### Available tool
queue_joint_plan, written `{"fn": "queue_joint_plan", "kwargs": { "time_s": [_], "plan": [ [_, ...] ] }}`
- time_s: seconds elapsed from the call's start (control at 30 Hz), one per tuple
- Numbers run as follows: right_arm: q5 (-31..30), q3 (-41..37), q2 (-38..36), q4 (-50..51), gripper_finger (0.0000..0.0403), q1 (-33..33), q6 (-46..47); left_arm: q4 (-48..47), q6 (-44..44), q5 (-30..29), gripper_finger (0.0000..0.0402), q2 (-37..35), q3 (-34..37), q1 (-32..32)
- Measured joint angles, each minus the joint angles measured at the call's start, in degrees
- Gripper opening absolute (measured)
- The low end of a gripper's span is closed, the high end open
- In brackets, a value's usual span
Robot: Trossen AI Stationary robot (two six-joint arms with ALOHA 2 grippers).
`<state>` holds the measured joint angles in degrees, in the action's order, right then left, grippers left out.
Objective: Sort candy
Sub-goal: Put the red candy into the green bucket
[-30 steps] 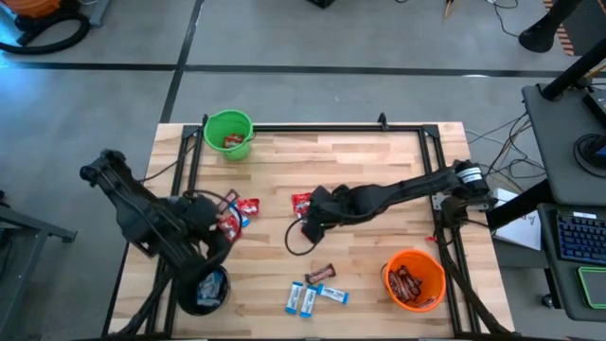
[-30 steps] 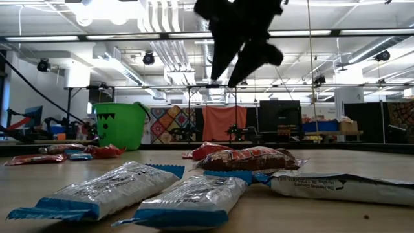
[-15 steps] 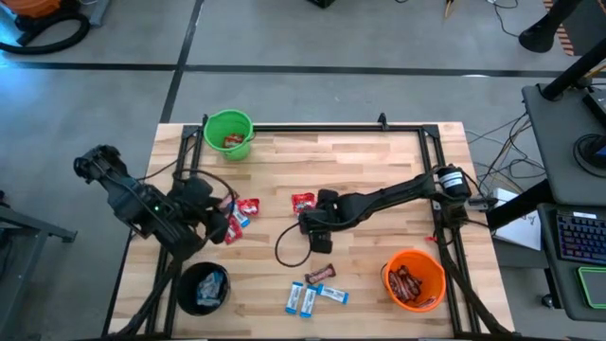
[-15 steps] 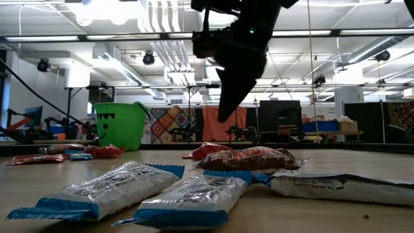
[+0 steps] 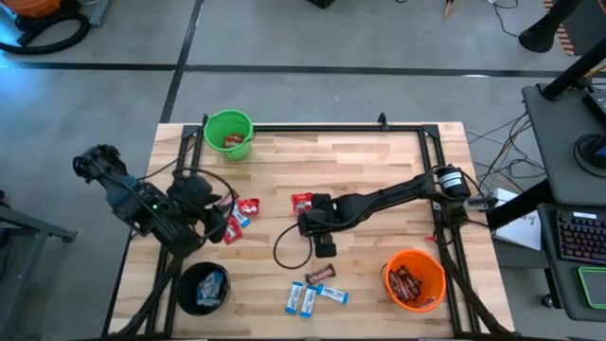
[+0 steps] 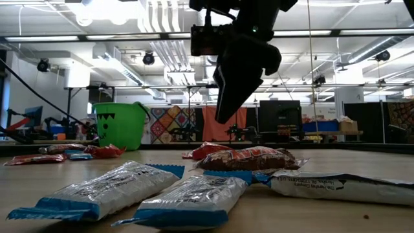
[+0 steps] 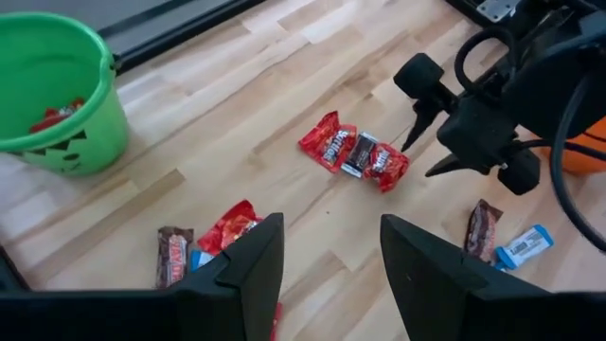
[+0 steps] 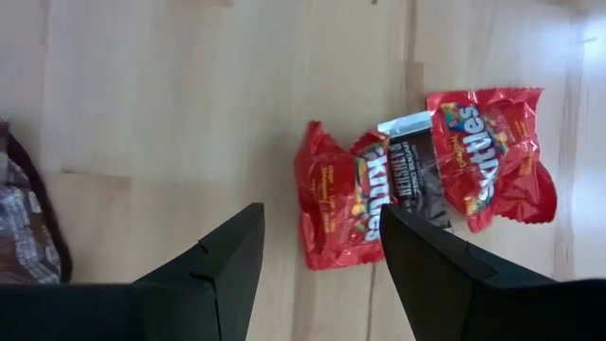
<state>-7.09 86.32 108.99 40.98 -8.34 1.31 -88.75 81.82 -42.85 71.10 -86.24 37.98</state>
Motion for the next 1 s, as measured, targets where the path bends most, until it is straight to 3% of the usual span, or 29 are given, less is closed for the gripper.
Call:
{"fn": "queue_joint_plan", "kwargs": {
  "time_s": [0.3, 0.7, 1.0],
  "plan": [
    [-0.4, -1.1, 0.0, -1.7, 0.0203, 2.7, 0.2, 0.0, -0.3, -0.7, 0.0160, 0.1, 0.0, 0.0],
    [3.8, -5.4, 0.0, -7.3, 0.0203, 4.4, 3.3, 0.0, -0.3, -0.7, 0.0160, 0.0, 0.0, 0.0],
    [5.6, -5.6, 5.3, -9.2, 0.0203, 4.4, 4.7, 0.0, -0.3, -0.7, 0.0160, -0.5, 0.0, 0.0]
  ]
}}
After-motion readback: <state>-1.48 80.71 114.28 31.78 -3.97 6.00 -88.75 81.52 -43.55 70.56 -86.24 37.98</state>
